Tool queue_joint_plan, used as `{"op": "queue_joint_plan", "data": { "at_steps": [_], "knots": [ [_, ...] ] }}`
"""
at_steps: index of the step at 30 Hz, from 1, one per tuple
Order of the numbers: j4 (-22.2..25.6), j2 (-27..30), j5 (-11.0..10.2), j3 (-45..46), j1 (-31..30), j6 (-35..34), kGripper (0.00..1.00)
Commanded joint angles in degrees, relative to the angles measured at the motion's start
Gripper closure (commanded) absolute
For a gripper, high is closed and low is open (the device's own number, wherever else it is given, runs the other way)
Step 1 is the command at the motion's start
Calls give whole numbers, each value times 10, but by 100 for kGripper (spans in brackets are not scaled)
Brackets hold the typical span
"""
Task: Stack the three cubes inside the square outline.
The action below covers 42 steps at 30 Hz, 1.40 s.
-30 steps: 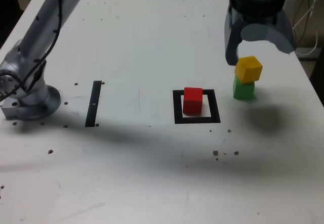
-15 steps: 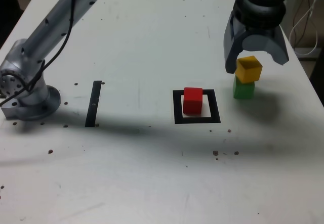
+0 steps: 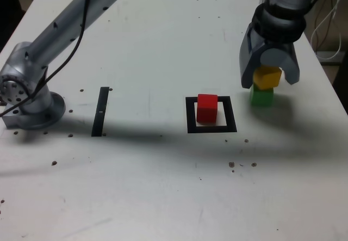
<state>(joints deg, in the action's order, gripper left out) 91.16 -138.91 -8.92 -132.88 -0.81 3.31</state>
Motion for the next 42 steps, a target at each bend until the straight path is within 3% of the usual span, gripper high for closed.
{"op": "queue_joint_plan", "data": {
  "at_steps": [1,6,12,18,25,31,42],
  "knots": [
    [2,1,-6,-5,0,1,57],
    [1,5,-15,-7,0,2,71],
    [-3,5,-6,-8,0,3,81],
    [-5,6,0,-9,0,6,87],
    [0,23,8,-6,-1,20,88],
    [-5,96,11,60,-13,27,88],
    [-56,260,21,245,-33,14,88]
  ]
}}
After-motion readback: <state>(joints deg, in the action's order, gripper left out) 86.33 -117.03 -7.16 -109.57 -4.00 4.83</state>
